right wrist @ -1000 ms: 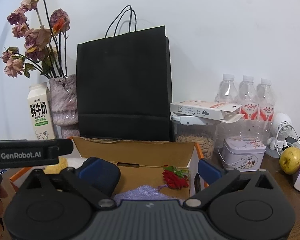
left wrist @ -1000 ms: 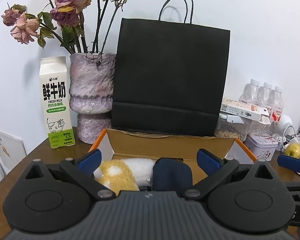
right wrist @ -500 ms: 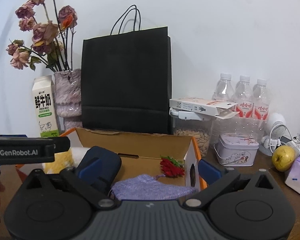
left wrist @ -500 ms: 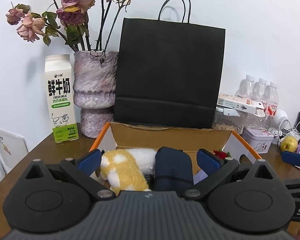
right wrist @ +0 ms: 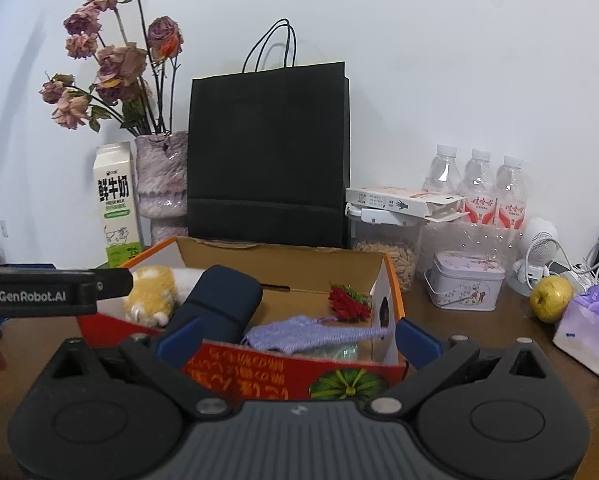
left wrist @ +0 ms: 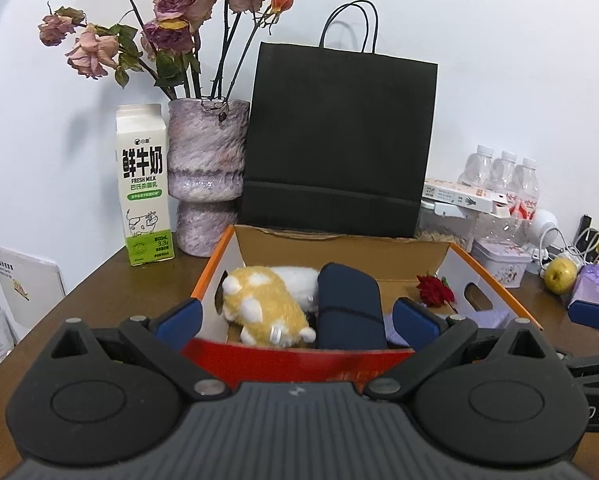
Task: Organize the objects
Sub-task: 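Move both tools back toward the white cloth and lilac towel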
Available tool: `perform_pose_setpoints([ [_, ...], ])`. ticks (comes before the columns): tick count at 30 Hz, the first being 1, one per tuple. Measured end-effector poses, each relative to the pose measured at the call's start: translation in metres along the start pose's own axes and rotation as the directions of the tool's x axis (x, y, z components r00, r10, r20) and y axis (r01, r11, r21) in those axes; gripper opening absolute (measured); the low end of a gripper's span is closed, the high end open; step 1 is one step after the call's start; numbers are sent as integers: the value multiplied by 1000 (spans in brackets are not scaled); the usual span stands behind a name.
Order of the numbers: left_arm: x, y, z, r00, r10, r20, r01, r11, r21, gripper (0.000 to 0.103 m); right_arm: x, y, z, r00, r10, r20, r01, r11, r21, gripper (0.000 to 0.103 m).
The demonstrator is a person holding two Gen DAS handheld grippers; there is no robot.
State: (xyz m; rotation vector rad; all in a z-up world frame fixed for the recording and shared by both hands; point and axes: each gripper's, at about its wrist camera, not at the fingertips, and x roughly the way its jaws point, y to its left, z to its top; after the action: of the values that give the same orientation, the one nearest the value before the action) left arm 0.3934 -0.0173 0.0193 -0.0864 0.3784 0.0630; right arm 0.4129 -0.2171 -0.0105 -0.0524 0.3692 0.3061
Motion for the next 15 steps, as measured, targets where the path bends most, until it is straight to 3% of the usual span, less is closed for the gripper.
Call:
perform_pose_setpoints([
  [15, -58, 14, -31, 1000, 3, -6, -3, 1000, 4, 103, -71, 16, -34, 1000, 22, 16, -22, 1000, 19, 103],
])
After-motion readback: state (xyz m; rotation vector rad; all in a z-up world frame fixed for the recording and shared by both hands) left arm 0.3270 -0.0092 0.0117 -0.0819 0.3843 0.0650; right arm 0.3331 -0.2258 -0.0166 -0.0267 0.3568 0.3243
